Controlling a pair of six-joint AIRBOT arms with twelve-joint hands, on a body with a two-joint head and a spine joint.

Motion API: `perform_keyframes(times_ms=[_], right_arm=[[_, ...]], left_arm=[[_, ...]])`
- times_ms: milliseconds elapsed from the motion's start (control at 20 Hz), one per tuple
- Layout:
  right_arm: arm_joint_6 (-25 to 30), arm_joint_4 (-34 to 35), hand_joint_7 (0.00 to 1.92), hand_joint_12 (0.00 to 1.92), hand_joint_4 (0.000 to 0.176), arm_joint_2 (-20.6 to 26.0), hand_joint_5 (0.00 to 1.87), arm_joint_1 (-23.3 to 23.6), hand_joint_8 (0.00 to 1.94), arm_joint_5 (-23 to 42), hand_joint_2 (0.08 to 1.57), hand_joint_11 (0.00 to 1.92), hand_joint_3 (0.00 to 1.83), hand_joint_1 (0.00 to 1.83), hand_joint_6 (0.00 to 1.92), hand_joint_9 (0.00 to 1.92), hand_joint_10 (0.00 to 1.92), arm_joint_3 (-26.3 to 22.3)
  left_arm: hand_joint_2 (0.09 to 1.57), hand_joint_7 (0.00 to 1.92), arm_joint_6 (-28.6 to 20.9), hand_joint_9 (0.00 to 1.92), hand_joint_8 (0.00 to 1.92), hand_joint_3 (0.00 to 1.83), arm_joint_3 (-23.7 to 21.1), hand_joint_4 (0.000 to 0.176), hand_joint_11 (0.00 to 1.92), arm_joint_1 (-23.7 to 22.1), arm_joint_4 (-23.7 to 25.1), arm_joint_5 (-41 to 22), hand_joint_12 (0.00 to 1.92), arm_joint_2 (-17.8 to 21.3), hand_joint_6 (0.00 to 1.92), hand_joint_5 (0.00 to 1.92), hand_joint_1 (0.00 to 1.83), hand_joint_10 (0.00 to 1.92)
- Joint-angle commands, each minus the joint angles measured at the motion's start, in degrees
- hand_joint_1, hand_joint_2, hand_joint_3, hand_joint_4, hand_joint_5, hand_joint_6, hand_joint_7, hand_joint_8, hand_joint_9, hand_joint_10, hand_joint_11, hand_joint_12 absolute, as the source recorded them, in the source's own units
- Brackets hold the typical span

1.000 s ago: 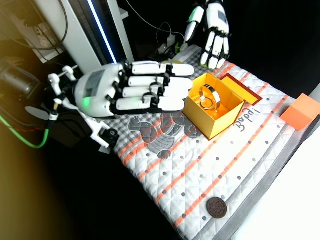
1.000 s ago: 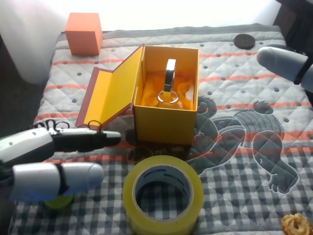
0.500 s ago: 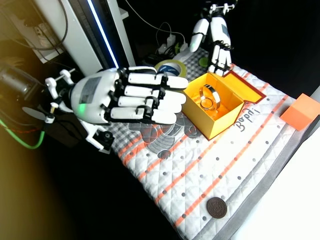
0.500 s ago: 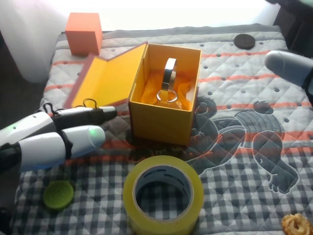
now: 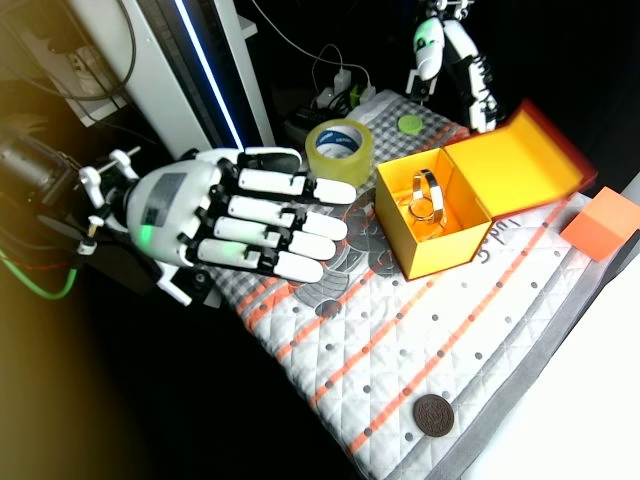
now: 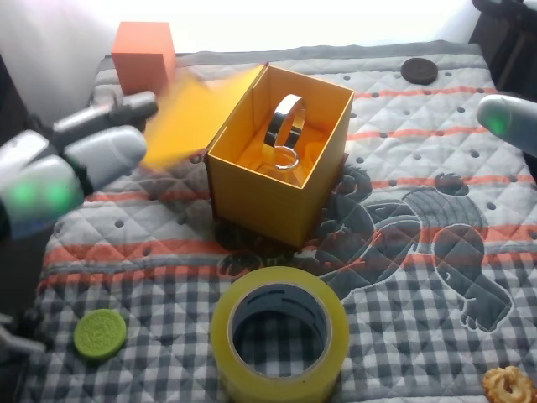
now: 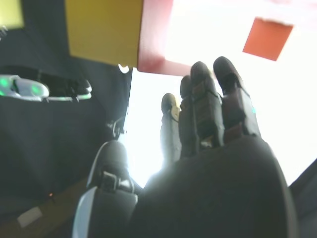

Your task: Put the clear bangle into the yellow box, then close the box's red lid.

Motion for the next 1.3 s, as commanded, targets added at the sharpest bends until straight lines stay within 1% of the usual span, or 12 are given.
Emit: perform_keyframes(times_ms=[0, 100, 200, 250, 350, 450, 600, 800, 850, 950, 1000, 1250], right_arm=[[0.29, 0.17, 0.31, 0.3, 0.106, 0.43, 0.28, 0.36, 0.0, 7.5, 1.18, 0.0, 0.0, 0.12, 0.0, 0.19, 0.0, 0.11], [0.29, 0.17, 0.3, 0.3, 0.099, 0.43, 0.27, 0.36, 0.0, 7.53, 1.17, 0.0, 0.0, 0.13, 0.0, 0.19, 0.0, 0.11], [0.29, 0.21, 0.3, 0.29, 0.108, 0.39, 0.26, 0.09, 0.0, 7.53, 1.14, 0.0, 0.0, 0.13, 0.0, 0.18, 0.0, 0.07], [0.29, 0.21, 0.31, 0.3, 0.1, 0.36, 0.26, -0.2, 0.0, 7.53, 1.15, 0.02, 0.0, 0.11, 0.0, 0.19, 0.0, 0.05], [0.29, 0.33, 0.32, 0.32, 0.095, 0.27, 0.25, -0.63, 0.01, 7.53, 1.17, 0.05, 0.0, 0.1, 0.0, 0.21, 0.01, 0.06], [0.29, 0.35, 0.33, 0.33, 0.104, 0.03, 0.24, -0.65, 0.01, 7.53, 1.16, 0.06, 0.0, 0.08, 0.0, 0.23, 0.01, 0.15], [0.29, 0.47, 0.33, 0.33, 0.093, -0.03, 0.23, -0.65, 0.0, 7.53, 1.16, 0.07, 0.0, 0.1, 0.0, 0.22, 0.01, 0.18], [0.29, 0.47, 0.34, 0.33, 0.095, -0.04, 0.24, -0.67, 0.01, 7.51, 1.16, 0.07, 0.0, 0.1, 0.0, 0.24, 0.01, 0.17], [0.29, 0.47, 0.35, 0.33, 0.097, 0.0, 0.25, -0.75, 0.01, 7.51, 1.18, 0.06, 0.0, 0.1, 0.0, 0.23, 0.01, 0.16], [0.29, 0.47, 0.35, 0.32, 0.086, 0.11, 0.24, -0.79, 0.01, 7.51, 1.19, 0.05, 0.01, 0.09, 0.0, 0.23, 0.0, 0.15], [0.29, 0.47, 0.36, 0.32, 0.095, 0.15, 0.24, -0.79, 0.01, 7.51, 1.17, 0.06, 0.0, 0.08, 0.0, 0.23, 0.0, 0.12], [0.29, 0.47, 0.36, 0.28, 0.087, 0.14, 0.24, -1.05, 0.0, 7.51, 1.17, 0.12, 0.0, 0.1, 0.0, 0.25, 0.01, 0.1]], left_arm=[[1.26, 0.3, -0.4, 0.27, 0.0, 0.0, 0.57, 0.102, 0.0, -1.34, 2.2, -6.78, 0.23, -0.39, 0.0, 0.3, 0.0, 0.0], [1.25, 0.32, -0.4, 0.29, 0.0, 0.0, 1.52, 0.123, 0.0, -3.36, 3.07, -5.87, 0.27, -0.57, 0.0, 0.28, 0.0, 0.0], [1.24, 0.32, -0.45, 0.28, 0.0, 0.0, 1.54, 0.088, 0.0, -4.1, 3.97, -5.14, 0.29, -0.47, 0.02, 0.34, 0.0, 0.0], [1.25, 0.31, -0.8, 0.26, 0.0, 0.0, 1.13, 0.101, 0.0, -4.02, 5.65, -3.42, 0.24, 0.16, 0.01, 0.32, 0.0, 0.0], [1.25, 0.37, -2.65, 0.38, 0.0, 0.0, -0.71, 0.159, 0.0, -3.07, 11.59, 1.84, 0.44, 3.01, 0.0, 0.32, 0.0, 0.01], [1.26, 0.36, -2.65, 0.35, 0.0, 0.0, -3.1, 0.175, 0.0, -1.44, 15.7, 5.69, 0.6, 6.23, 0.0, 0.28, 0.0, 0.0], [1.25, 0.45, -2.65, 0.42, 0.01, 0.0, -3.13, 0.152, 0.0, -1.34, 18.98, 12.68, 0.81, 6.92, 0.01, 0.4, 0.14, 0.01], [1.25, 0.41, -2.64, 0.39, 0.0, 0.0, -0.85, 0.136, 0.0, -2.96, 20.98, 19.36, 0.76, 3.8, 0.0, 0.4, 0.08, 0.0], [1.26, 0.37, -2.64, 0.36, 0.0, 0.0, 0.26, 0.147, 0.0, -3.33, 20.5, 20.6, 0.66, 2.79, 0.0, 0.37, 0.03, 0.0], [1.28, 0.41, -2.63, 0.36, 0.01, 0.0, 1.19, 0.127, 0.0, -3.42, 19.33, 21.1, 0.63, 2.15, 0.0, 0.39, 0.02, 0.0], [1.26, 0.4, -2.3, 0.35, 0.01, 0.0, 1.58, 0.12, 0.0, -3.42, 18.38, 21.01, 0.61, 1.97, 0.0, 0.4, 0.1, 0.0], [1.28, 0.36, 0.02, 0.37, 0.0, 0.0, 1.3, 0.144, 0.0, -3.42, 16.44, 20.43, 0.67, 3.76, 0.0, 0.32, 0.0, 0.0]])
